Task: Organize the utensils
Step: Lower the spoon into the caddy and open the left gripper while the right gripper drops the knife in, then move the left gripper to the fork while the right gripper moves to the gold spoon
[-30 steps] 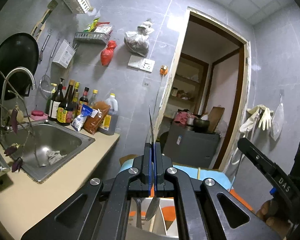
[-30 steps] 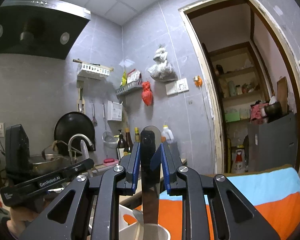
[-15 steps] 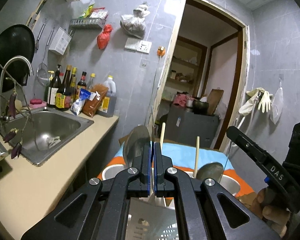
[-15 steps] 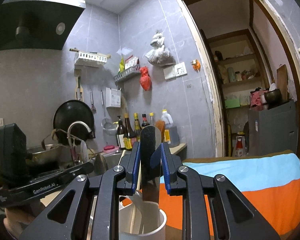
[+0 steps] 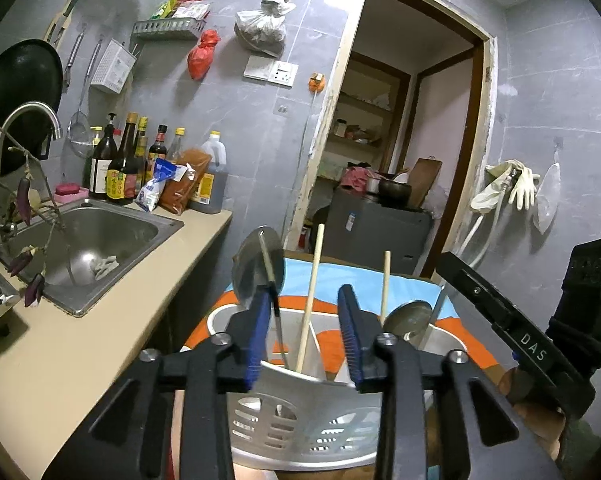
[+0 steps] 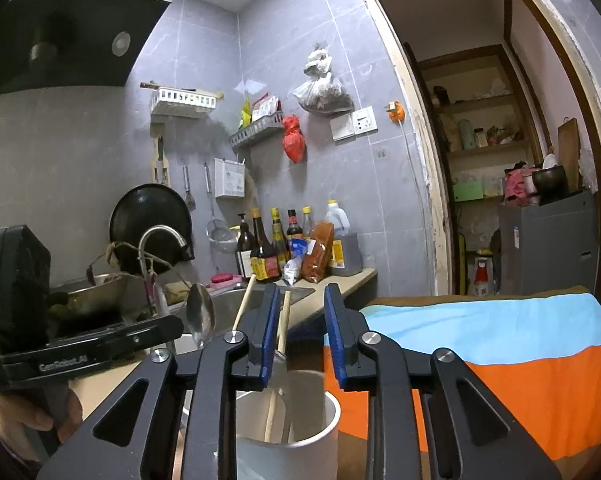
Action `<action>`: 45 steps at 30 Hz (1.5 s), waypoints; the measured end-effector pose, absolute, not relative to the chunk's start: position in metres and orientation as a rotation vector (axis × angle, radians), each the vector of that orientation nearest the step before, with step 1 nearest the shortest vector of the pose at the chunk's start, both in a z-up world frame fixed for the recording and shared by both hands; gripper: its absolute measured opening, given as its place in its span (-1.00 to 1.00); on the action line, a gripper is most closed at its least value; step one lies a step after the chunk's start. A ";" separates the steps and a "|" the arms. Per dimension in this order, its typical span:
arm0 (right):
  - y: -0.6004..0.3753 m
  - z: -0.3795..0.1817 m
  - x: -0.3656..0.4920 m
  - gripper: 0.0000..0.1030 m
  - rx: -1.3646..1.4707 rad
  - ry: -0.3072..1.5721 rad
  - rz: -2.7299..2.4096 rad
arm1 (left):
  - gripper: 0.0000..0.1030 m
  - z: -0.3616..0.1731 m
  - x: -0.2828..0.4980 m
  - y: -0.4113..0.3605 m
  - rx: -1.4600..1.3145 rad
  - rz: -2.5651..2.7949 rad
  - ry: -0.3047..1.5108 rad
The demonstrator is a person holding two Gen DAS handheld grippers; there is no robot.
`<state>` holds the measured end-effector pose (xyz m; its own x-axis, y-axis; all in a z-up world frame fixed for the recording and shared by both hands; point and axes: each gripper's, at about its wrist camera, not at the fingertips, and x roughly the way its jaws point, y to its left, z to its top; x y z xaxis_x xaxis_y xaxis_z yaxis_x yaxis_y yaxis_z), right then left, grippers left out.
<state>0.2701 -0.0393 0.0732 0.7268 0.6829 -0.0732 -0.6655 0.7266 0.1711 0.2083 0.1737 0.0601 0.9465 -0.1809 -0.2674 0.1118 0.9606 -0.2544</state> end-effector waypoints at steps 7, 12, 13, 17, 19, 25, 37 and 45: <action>-0.053 0.084 0.264 -0.38 0.171 0.108 0.738 | -0.10 0.068 0.202 0.170 -0.229 -0.150 0.283; -0.072 0.094 0.257 0.07 0.194 0.084 0.712 | 0.43 0.078 0.192 0.160 -0.212 -0.126 0.238; -0.077 0.095 0.255 0.15 0.195 0.080 0.706 | 0.54 0.080 0.190 0.158 -0.207 -0.120 0.228; -0.103 0.101 0.247 0.57 0.217 0.044 0.670 | 0.81 0.088 0.182 0.142 -0.163 -0.096 0.181; -0.118 0.105 0.243 0.75 0.229 0.027 0.647 | 0.87 0.091 0.179 0.132 -0.135 -0.091 0.162; -0.165 0.108 0.225 1.00 0.224 -0.022 0.566 | 0.94 0.092 0.172 0.098 -0.079 -0.115 0.118; -0.230 0.089 0.202 1.00 0.093 0.034 0.424 | 0.95 0.078 0.182 0.031 -0.058 -0.252 0.150; -0.256 0.064 0.207 1.00 -0.022 0.168 0.382 | 0.95 0.054 0.196 -0.006 -0.033 -0.351 0.285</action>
<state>0.2066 -0.2560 0.0640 0.9141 0.3695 -0.1670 -0.3732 0.9277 0.0101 0.1965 -0.0064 0.0543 0.8996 -0.3437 -0.2694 0.3344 0.9389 -0.0813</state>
